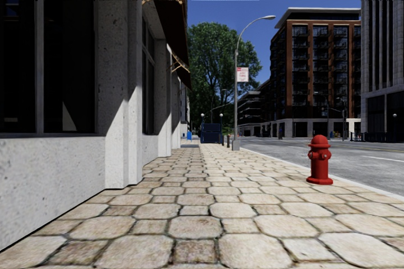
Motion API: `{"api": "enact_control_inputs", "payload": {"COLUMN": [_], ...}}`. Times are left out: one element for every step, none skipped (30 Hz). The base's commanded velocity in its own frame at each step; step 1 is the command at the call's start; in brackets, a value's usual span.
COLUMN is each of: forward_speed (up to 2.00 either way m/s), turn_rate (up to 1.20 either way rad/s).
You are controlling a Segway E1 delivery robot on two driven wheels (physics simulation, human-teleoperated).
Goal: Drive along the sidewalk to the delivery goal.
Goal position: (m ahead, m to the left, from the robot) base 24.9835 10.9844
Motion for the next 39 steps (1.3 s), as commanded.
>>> {"api": "enact_control_inputs", "payload": {"forward_speed": [2.0, 2.0, 2.0, 2.0, 2.0, 2.0, 2.0, 2.0, 2.0, 2.0, 2.0, 2.0, 2.0, 2.0, 2.0, 2.0, 2.0, 2.0, 2.0, 2.0, 2.0, 2.0, 2.0, 2.0, 2.0, 2.0, 2.0, 2.0, 2.0, 2.0, 2.0, 2.0, 2.0, 2.0, 2.0, 2.0, 2.0, 2.0, 2.0], "turn_rate": [0.0, 0.0, 0.0, 0.0, 0.0, 0.0, 0.0, 0.0, 0.0, 0.0, 0.0, 0.0, 0.0, 0.0, 0.0, 0.0, 0.0, 0.0, 0.0, 0.0, 0.0, 0.0, 0.0, 0.0, 0.0, 0.0, 0.0, 0.0, 0.0, 0.0, 0.0, 0.0, 0.0, 0.0, 0.0, 0.0, 0.0, 0.0, 0.0]}}
